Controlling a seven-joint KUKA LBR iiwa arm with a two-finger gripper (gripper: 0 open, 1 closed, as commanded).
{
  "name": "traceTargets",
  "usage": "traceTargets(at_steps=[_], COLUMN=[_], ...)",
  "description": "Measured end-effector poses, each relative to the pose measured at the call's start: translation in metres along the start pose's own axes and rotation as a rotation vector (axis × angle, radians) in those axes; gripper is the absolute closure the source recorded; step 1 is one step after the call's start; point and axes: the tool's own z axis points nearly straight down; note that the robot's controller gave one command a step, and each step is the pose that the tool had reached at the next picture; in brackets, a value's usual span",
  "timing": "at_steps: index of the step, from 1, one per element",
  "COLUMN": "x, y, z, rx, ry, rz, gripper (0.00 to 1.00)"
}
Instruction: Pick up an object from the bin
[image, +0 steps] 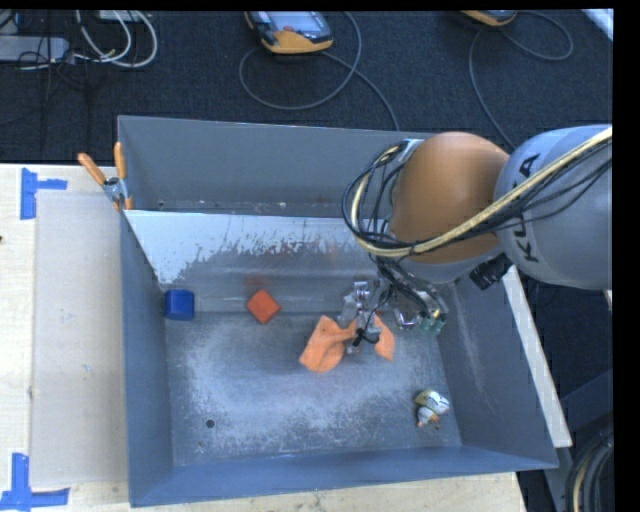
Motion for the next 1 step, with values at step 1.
traceTargets(at_steps=[1], x=[-0.0153], y=[-0.0179], z=[-0.0712], rx=[0.000], ry=[-0.017], rz=[0.028], gripper=[1.00])
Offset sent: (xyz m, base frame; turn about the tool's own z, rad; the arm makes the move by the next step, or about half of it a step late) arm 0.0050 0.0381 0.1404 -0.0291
